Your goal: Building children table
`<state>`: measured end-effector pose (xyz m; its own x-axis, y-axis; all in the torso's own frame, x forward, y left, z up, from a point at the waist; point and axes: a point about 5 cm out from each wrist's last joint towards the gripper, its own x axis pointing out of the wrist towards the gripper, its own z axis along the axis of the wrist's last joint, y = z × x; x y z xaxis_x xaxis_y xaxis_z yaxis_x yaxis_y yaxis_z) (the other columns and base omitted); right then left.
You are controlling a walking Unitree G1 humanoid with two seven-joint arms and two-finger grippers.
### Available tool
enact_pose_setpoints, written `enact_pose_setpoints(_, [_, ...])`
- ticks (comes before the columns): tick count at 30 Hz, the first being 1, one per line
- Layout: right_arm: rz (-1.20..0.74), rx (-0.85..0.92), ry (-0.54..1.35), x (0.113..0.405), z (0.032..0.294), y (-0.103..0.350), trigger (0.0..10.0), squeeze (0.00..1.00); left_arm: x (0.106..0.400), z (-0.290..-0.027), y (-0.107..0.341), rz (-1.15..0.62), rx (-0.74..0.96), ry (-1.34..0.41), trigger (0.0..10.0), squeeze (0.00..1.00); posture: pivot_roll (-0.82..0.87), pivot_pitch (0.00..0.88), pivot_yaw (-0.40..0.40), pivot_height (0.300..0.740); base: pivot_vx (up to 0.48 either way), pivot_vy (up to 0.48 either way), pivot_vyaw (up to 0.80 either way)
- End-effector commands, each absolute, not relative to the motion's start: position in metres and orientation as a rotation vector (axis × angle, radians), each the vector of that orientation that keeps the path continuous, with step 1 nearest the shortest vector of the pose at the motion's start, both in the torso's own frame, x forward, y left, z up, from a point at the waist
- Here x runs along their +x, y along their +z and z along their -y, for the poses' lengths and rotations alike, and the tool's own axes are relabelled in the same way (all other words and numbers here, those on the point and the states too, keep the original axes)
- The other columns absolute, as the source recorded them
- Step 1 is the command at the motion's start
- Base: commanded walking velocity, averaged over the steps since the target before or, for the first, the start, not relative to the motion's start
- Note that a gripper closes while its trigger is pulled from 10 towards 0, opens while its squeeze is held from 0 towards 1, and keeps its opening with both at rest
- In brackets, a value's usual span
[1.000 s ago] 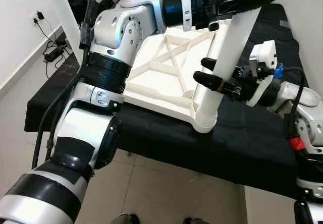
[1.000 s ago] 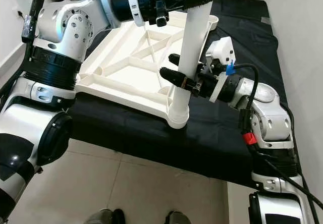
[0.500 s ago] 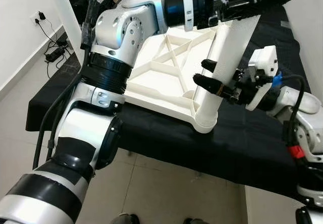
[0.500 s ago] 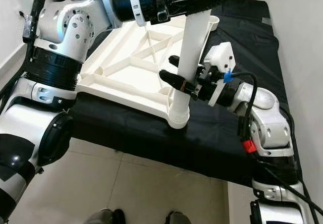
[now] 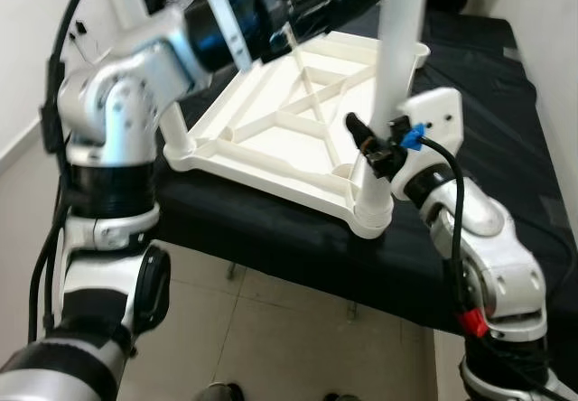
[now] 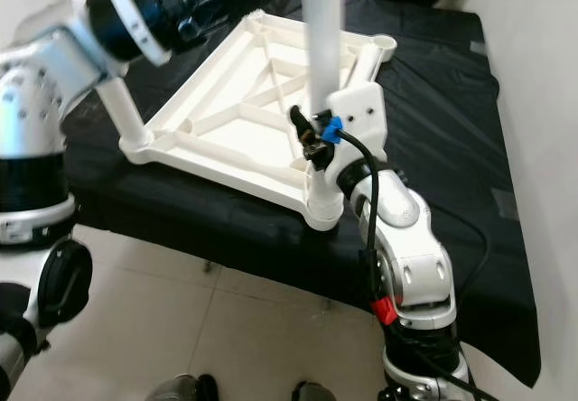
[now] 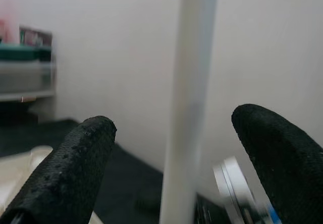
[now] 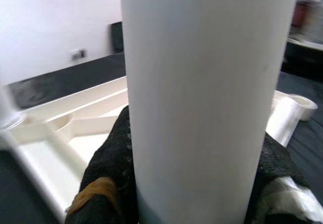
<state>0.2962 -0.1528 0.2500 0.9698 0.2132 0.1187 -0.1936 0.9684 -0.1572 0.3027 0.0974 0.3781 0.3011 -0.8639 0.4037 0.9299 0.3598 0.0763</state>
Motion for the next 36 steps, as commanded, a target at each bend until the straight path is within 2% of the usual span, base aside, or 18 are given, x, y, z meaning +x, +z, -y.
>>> enact_pose_setpoints(1, [-0.097,-0.112,0.103,0.303,0.171,0.204,0.0,0.00,0.296,-0.097,0.375,0.401,-0.177,-1.204,10.0,1.00,-0.06,0.184,-0.026,0.740,0.000,0.000,0.00])
enact_pose_setpoints(6, [-0.039,-0.052,0.056,0.303,0.173,0.211,0.0,0.00,0.292,-0.102,0.361,0.373,-0.197,-1.145,10.0,1.00,-0.06,0.177,-0.022,0.740,0.000,0.000,0.00])
enact_pose_setpoints(12, [-0.060,-0.010,0.014,0.293,0.161,0.206,0.0,0.00,0.288,-0.105,0.353,0.344,-0.203,-1.111,10.0,1.00,-0.06,0.172,-0.016,0.740,0.000,0.000,0.00])
enact_pose_setpoints(17, [0.017,0.045,0.034,0.294,0.156,0.211,0.0,0.00,0.286,-0.105,0.332,0.282,-0.167,-1.063,10.0,1.00,-0.06,0.162,0.000,0.740,0.000,0.000,0.00])
enact_pose_setpoints(19, [0.159,0.070,0.044,0.305,0.170,0.239,0.0,0.00,0.286,-0.107,0.289,0.164,-0.123,-0.980,10.0,1.00,-0.08,0.132,0.013,0.740,0.000,0.000,0.00])
enact_pose_setpoints(20, [0.159,0.070,0.044,0.305,0.170,0.239,0.0,0.00,0.286,-0.107,0.289,0.164,-0.123,-0.980,10.0,1.00,-0.08,0.132,0.013,0.740,0.000,0.000,0.00])
enact_pose_setpoints(22, [0.292,0.088,0.076,0.312,0.183,0.268,0.0,0.00,0.279,-0.109,0.249,0.066,-0.112,-0.921,10.0,1.00,-0.09,0.097,0.013,0.740,0.000,0.000,0.00])
enact_pose_setpoints(26, [0.395,0.105,0.146,0.312,0.187,0.291,0.0,0.00,0.276,-0.109,0.235,0.049,-0.165,-0.875,10.0,1.00,-0.08,0.031,0.013,0.740,0.000,0.000,0.00])
enact_pose_setpoints(30, [0.453,0.142,0.193,0.310,0.188,0.304,0.0,0.00,0.275,-0.108,0.236,0.065,-0.190,-0.851,10.0,1.00,-0.08,0.018,0.010,0.740,0.000,0.000,0.00])
enact_pose_setpoints(31, [0.501,0.170,0.223,0.310,0.189,0.314,1.6,0.00,0.275,-0.107,0.236,0.081,-0.206,-0.832,10.0,1.00,-0.07,0.000,0.009,0.740,0.000,0.000,0.00])
enact_pose_setpoints(32, [0.533,0.220,0.254,0.309,0.188,0.319,4.5,0.00,0.274,-0.105,0.234,0.086,-0.192,-0.812,10.0,0.93,-0.07,0.000,0.004,0.740,0.000,0.000,0.00])
enact_pose_setpoints(33, [0.533,0.220,0.254,0.309,0.188,0.319,4.5,0.00,0.274,-0.105,0.234,0.086,-0.192,-0.812,10.0,0.93,-0.07,0.000,0.004,0.740,0.000,0.000,0.00])
enact_pose_setpoints(34, [0.550,0.264,0.285,0.308,0.185,0.321,6.0,0.00,0.274,-0.103,0.229,0.082,-0.163,-0.798,10.0,0.44,-0.07,0.000,0.002,0.740,0.000,0.000,0.00])
enact_pose_setpoints(35, [0.559,0.291,0.306,0.309,0.183,0.321,6.0,0.00,0.273,-0.101,0.224,0.079,-0.140,-0.788,10.0,0.44,-0.07,0.000,0.003,0.740,0.000,0.000,0.00])
enact_pose_setpoints(36, [0.564,0.305,0.320,0.309,0.181,0.320,7.6,0.00,0.271,-0.100,0.220,0.075,-0.127,-0.782,10.0,0.27,-0.07,0.000,0.003,0.740,0.000,0.000,0.00])
